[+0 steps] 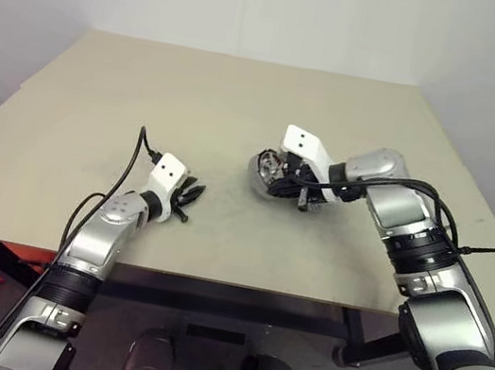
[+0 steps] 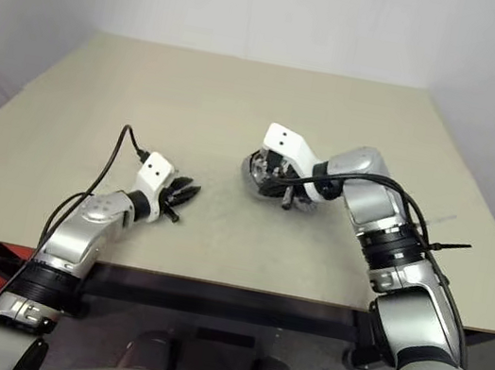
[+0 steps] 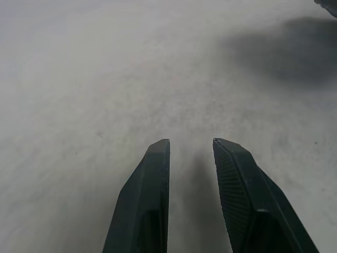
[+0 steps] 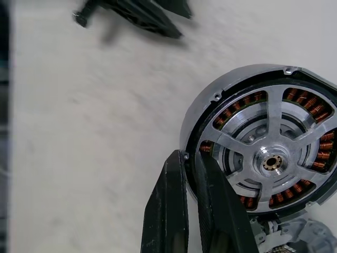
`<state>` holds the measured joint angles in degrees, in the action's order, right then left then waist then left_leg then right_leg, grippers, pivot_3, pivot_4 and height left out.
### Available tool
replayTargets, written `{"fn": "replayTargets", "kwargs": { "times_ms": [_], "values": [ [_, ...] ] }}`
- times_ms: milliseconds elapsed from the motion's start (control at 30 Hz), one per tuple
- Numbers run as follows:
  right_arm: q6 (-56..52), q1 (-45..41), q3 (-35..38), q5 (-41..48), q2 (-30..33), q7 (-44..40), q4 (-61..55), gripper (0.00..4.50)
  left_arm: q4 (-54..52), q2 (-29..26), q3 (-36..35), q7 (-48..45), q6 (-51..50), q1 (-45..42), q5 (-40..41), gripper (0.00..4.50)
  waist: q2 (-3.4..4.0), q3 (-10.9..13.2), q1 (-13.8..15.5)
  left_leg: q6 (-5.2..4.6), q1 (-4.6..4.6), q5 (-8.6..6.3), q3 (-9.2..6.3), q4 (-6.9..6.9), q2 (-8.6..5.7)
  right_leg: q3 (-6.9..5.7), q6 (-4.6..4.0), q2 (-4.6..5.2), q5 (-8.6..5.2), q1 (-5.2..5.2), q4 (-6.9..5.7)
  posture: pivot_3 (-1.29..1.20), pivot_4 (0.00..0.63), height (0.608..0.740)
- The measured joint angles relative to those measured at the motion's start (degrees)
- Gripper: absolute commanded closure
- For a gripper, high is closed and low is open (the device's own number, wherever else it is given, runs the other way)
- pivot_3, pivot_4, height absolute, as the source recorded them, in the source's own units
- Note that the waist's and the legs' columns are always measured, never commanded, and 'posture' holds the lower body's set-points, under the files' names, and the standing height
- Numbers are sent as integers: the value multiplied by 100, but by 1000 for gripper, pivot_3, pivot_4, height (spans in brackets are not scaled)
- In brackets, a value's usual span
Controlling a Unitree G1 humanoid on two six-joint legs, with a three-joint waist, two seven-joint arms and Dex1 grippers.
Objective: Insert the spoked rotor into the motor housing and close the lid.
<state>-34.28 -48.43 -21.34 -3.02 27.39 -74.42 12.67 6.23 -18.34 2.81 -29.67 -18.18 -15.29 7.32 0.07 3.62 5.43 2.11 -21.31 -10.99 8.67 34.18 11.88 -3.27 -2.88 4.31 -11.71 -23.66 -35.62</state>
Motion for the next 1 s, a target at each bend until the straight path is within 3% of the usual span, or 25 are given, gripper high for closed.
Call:
{"fn": "replayTargets", "kwargs": {
  "times_ms": [200,633,900,1000],
  "values": [
    [-21,-7,-211,6,-356,249,326,4497,-213,-66,-68,47,-59,202,26,3119,1,1,5,21,37,12,-3,0,0,1,5,0,-2,34,-6,0,0,740],
    [261,-405,-259,-80,-950,860,1755,4497,-347,-115,-115,137,-181,261,34,3119,2,1,3,21,30,12,-4,-1,-1,1,4,0,-1,32,-4,0,0,740],
    [371,-459,-220,-46,-782,900,1617,1897,-368,-113,-106,122,-189,245,34,3119,2,1,3,22,32,12,-5,-1,-1,1,4,0,-1,34,-5,0,0,740],
    [333,-454,-159,8,-710,892,1392,1897,-357,-110,-103,112,-188,199,34,3119,2,1,1,22,32,12,-5,-1,-1,1,4,-1,-1,34,-4,0,0,740]
  ]
}}
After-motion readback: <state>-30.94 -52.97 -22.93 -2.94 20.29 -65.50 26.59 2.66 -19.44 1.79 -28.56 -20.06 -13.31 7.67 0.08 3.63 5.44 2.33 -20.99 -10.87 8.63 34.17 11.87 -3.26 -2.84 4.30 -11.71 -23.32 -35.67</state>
